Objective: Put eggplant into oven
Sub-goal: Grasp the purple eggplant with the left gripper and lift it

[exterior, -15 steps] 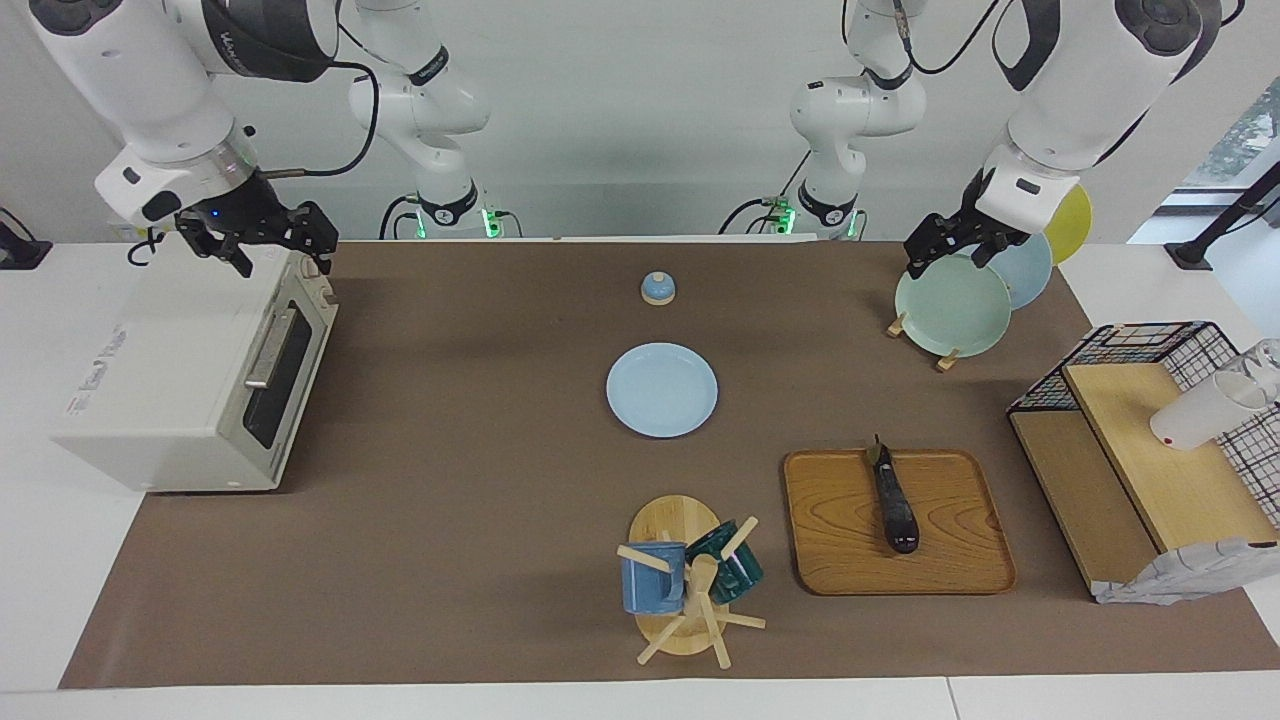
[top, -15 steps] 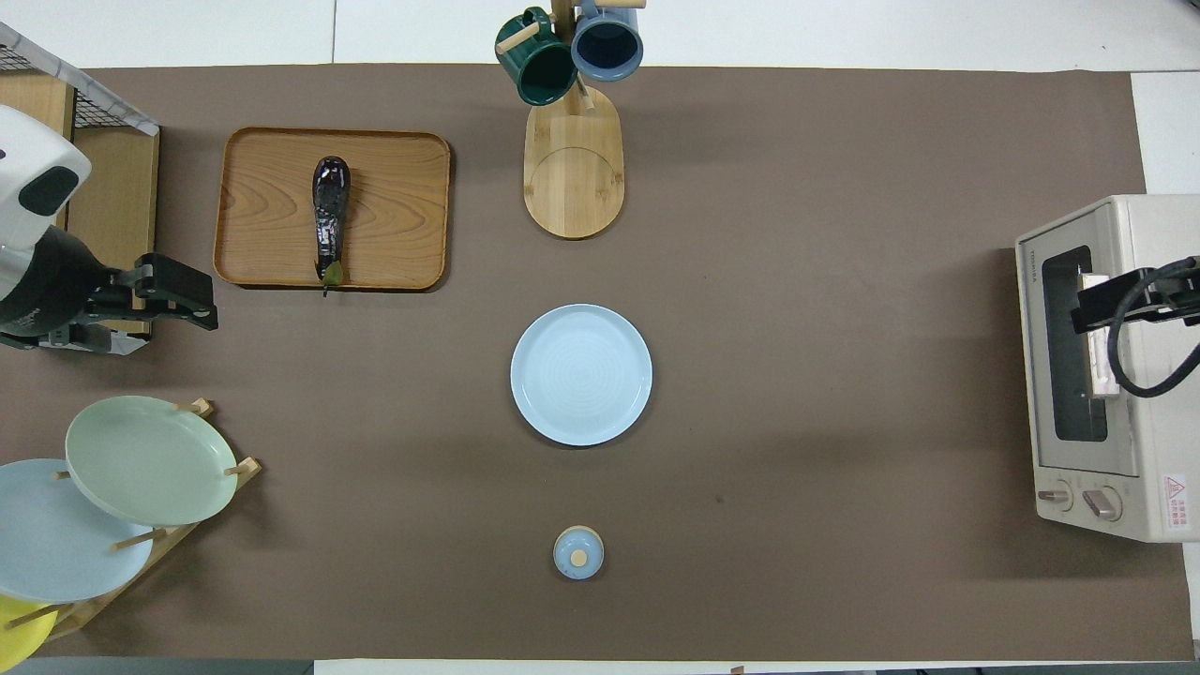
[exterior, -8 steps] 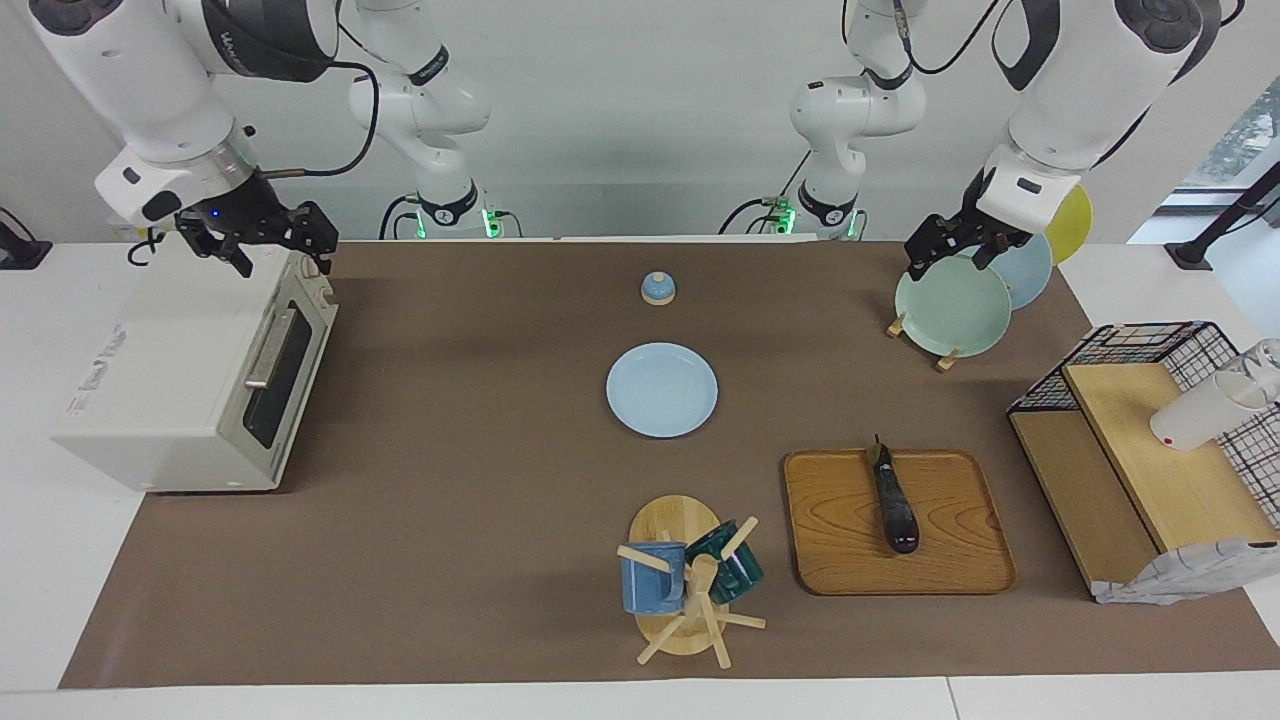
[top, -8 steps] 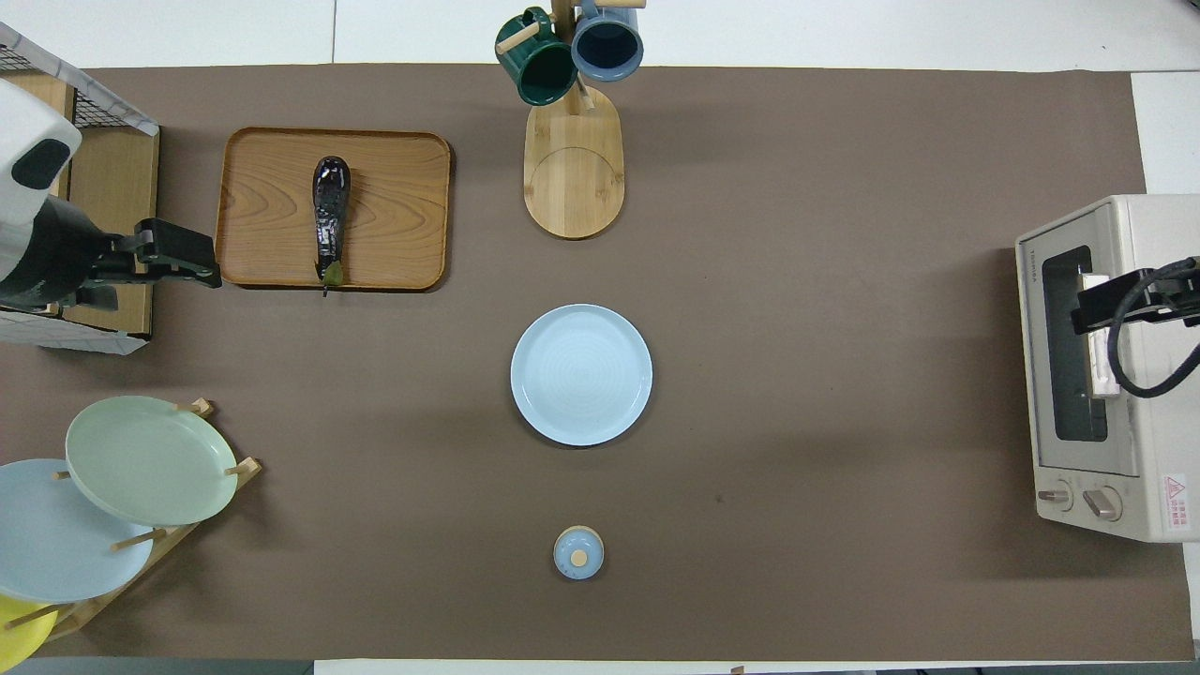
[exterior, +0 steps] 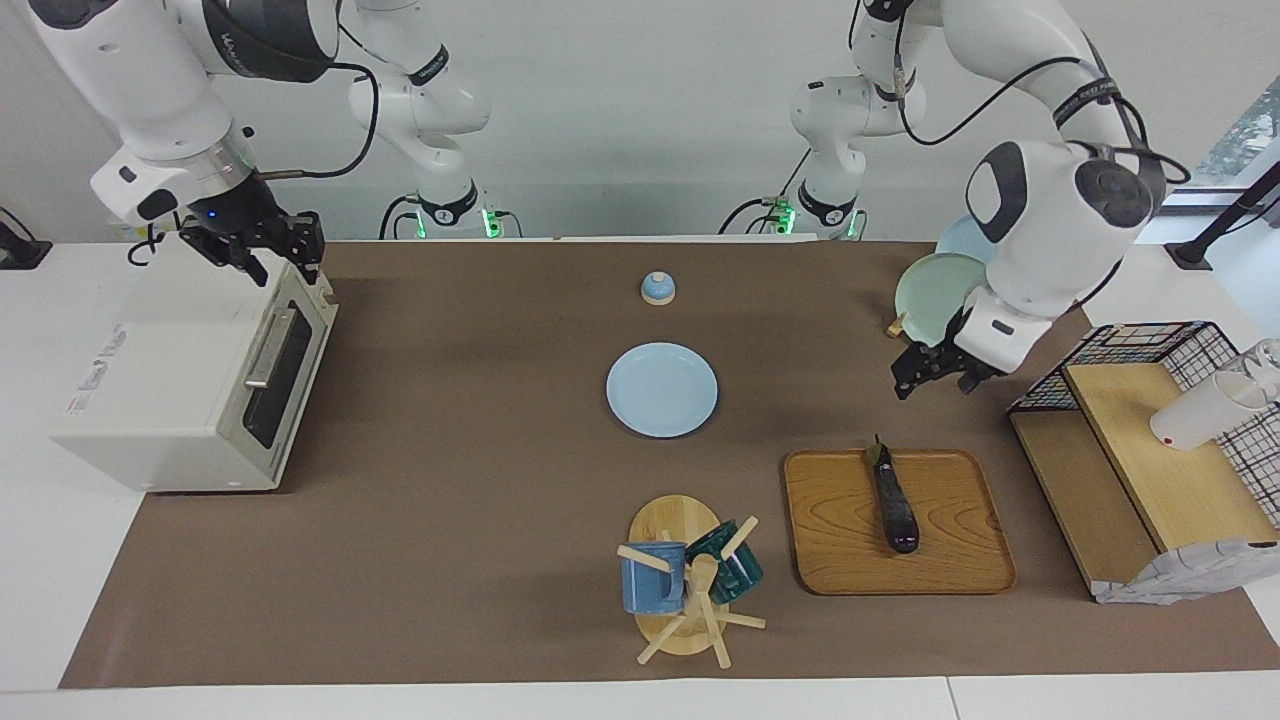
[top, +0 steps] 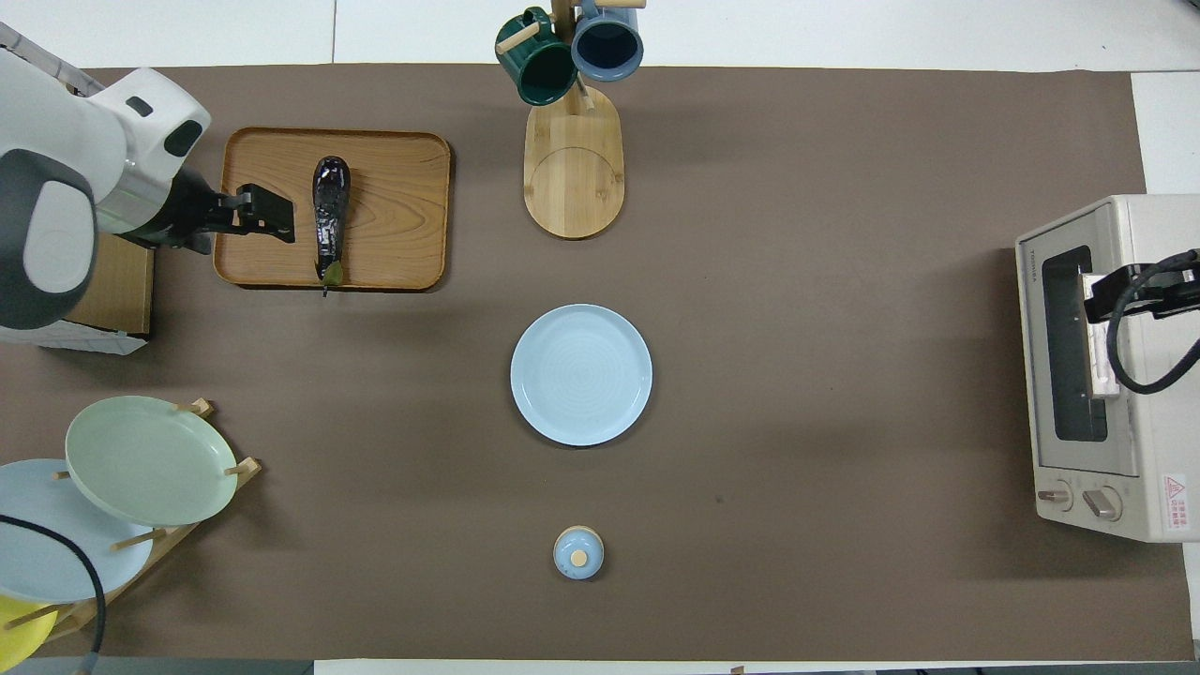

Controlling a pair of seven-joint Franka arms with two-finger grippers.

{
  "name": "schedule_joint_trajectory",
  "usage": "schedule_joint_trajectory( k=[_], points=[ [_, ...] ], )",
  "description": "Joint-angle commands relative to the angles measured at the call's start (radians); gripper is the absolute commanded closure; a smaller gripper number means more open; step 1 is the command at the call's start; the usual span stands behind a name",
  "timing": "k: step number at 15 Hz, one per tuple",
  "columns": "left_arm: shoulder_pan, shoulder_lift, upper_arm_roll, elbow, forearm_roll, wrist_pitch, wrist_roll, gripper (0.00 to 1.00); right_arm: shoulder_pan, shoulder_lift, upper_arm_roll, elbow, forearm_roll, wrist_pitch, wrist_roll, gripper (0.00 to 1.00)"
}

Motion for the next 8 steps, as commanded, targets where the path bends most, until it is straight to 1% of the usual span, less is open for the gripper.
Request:
schedule_joint_trajectory(
  k=[1, 2, 3, 5, 6, 8],
  points=[
    [0.007, 0.101, -0.005, 0.046, 0.003, 0.067, 0.059, 0.0, -0.014, -0.011, 0.004, -0.029, -0.004, 0.021, 0.008, 1.0],
    [0.006, 0.116, -0.005, 0.049, 0.013, 0.095, 0.067, 0.0, -0.016, -0.019, 0.004, -0.045, -0.017, 0.027, 0.011, 1.0],
    [0.003, 0.148, -0.006, 0.06, 0.029, 0.115, 0.067, 0.0, -0.02, -0.03, 0.004, -0.071, -0.027, 0.048, 0.014, 1.0],
    [0.001, 0.234, -0.006, 0.15, 0.04, 0.119, 0.067, 0.0, -0.052, -0.048, -0.001, -0.131, -0.025, 0.126, 0.013, 1.0],
    [0.0, 0.263, -0.006, 0.184, 0.04, 0.119, 0.067, 0.0, -0.062, -0.053, -0.002, -0.16, -0.027, 0.154, 0.014, 1.0],
    [0.001, 0.3, -0.006, 0.202, 0.041, 0.138, 0.075, 0.0, -0.082, -0.065, -0.005, -0.243, -0.033, 0.24, 0.027, 1.0]
  ],
)
